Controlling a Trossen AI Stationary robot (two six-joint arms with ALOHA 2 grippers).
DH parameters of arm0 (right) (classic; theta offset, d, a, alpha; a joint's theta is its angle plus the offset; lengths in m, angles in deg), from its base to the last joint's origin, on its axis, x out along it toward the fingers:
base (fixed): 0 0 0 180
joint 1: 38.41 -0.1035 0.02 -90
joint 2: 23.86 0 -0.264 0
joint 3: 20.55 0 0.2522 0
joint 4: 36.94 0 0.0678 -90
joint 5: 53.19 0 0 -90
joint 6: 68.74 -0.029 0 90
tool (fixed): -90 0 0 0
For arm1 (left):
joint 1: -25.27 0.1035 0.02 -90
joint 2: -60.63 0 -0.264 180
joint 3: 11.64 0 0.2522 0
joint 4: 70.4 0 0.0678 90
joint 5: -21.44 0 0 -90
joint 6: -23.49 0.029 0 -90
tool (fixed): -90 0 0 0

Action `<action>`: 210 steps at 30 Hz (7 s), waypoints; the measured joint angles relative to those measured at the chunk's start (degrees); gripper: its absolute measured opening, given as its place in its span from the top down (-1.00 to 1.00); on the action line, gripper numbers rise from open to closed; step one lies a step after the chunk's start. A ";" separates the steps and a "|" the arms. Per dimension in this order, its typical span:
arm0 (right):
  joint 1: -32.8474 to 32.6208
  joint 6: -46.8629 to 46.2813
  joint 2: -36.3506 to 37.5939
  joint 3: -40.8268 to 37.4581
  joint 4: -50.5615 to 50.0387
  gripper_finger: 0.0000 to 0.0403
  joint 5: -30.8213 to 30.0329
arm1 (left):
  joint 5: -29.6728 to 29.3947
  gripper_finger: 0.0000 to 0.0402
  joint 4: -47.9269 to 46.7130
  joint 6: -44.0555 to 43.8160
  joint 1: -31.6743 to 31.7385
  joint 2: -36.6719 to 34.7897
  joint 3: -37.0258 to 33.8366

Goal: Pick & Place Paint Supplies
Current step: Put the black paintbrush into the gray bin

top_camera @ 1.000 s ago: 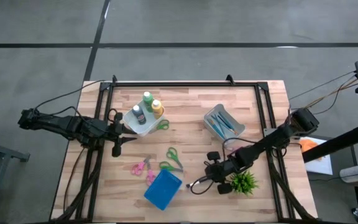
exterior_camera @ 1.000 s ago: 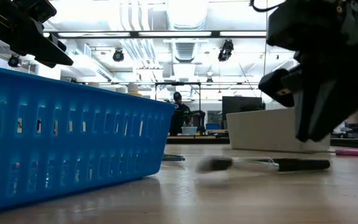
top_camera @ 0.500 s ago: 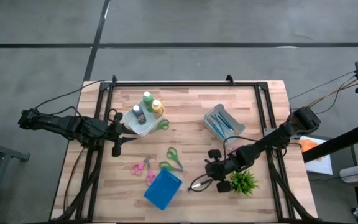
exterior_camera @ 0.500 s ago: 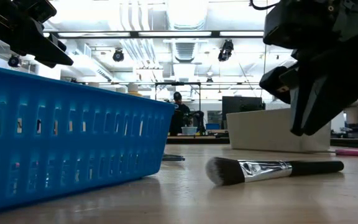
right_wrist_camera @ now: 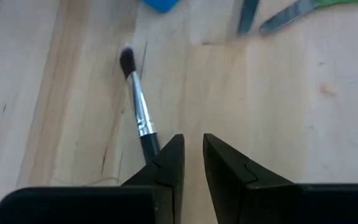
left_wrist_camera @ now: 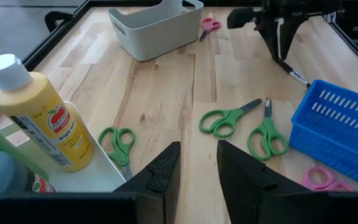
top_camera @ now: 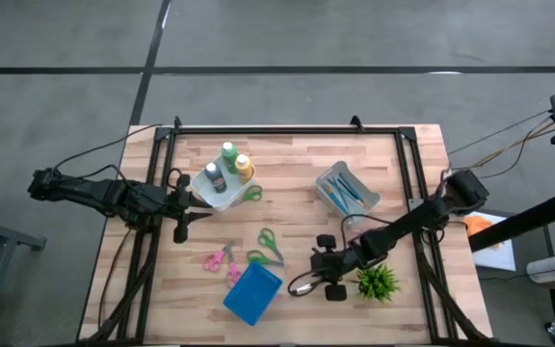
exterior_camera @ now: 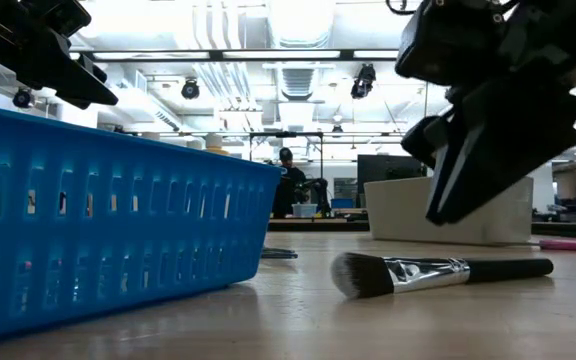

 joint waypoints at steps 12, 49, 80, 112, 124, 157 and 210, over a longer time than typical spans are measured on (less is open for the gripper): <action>0.21 0.93 -1.05 3.33 -1.88 0.71 0.81 | 0.01 0.46 0.00 -0.01 0.01 0.00 0.00; -3.54 -3.09 -8.61 4.35 6.21 0.18 -3.43 | 0.00 0.46 -0.44 -0.02 0.00 0.00 0.01; -3.52 -1.96 -12.16 4.88 6.44 0.71 -2.39 | 0.02 0.46 -0.48 -0.02 0.00 0.00 0.00; -3.54 -1.98 -12.19 4.77 6.19 0.73 -1.93 | 0.01 0.46 -0.48 -0.02 0.01 0.00 0.02; -3.56 -1.98 -12.19 4.75 6.19 0.72 -1.95 | 0.02 0.46 -0.47 -0.02 0.01 0.00 0.01; -3.58 -1.93 -10.96 5.51 5.10 0.71 -2.16 | 0.00 0.46 -0.48 -0.02 0.01 0.00 0.01; -3.32 -1.65 15.46 5.27 -14.70 0.71 -23.99 | 0.01 0.46 -0.82 -0.02 0.01 0.00 0.02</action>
